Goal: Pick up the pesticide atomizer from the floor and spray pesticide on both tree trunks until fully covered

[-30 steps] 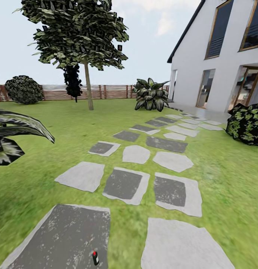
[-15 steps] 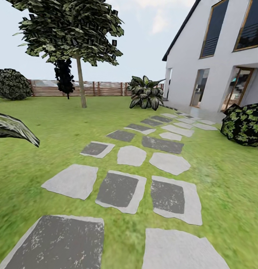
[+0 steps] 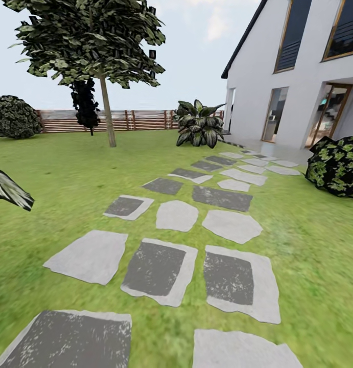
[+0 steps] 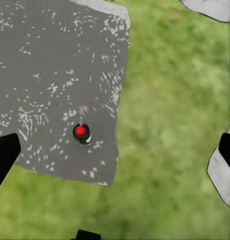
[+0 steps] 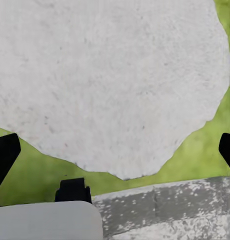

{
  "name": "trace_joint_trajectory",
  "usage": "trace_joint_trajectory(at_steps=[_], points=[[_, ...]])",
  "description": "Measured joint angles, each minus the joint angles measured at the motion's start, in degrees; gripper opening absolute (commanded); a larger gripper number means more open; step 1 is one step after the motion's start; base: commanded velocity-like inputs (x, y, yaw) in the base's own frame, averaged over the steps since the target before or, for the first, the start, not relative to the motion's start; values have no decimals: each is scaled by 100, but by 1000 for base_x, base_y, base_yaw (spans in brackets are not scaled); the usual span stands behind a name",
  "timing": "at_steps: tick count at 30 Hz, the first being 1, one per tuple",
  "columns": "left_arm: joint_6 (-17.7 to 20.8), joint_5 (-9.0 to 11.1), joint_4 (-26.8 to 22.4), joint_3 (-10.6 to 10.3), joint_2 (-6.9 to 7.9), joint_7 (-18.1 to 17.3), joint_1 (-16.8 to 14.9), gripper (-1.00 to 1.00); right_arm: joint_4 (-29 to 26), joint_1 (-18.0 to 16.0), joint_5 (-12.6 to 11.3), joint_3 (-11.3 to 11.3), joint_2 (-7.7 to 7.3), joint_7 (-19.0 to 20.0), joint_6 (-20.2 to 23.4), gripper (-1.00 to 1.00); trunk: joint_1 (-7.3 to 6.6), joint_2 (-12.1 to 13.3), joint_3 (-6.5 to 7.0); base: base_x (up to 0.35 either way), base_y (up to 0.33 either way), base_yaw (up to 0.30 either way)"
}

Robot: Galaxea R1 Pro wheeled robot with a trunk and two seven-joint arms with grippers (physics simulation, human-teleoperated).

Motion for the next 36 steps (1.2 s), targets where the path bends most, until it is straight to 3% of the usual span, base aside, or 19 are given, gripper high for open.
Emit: trace_joint_trajectory(at_steps=[9,27,36], points=[[3,-1,-1,9,0,0,0,100,2,0,0,2,7,2,0,100,2,0,0,149,-88,0],[2,-3,-3,14,-1,0,1,100,3,0,0,1,9,4,2,100,1,0,0,195,109,0],[-1,-5,-2,11,0,0,0,100,3,0,0,-1,9,3,2,100,6,0,0,-183,49,0]])
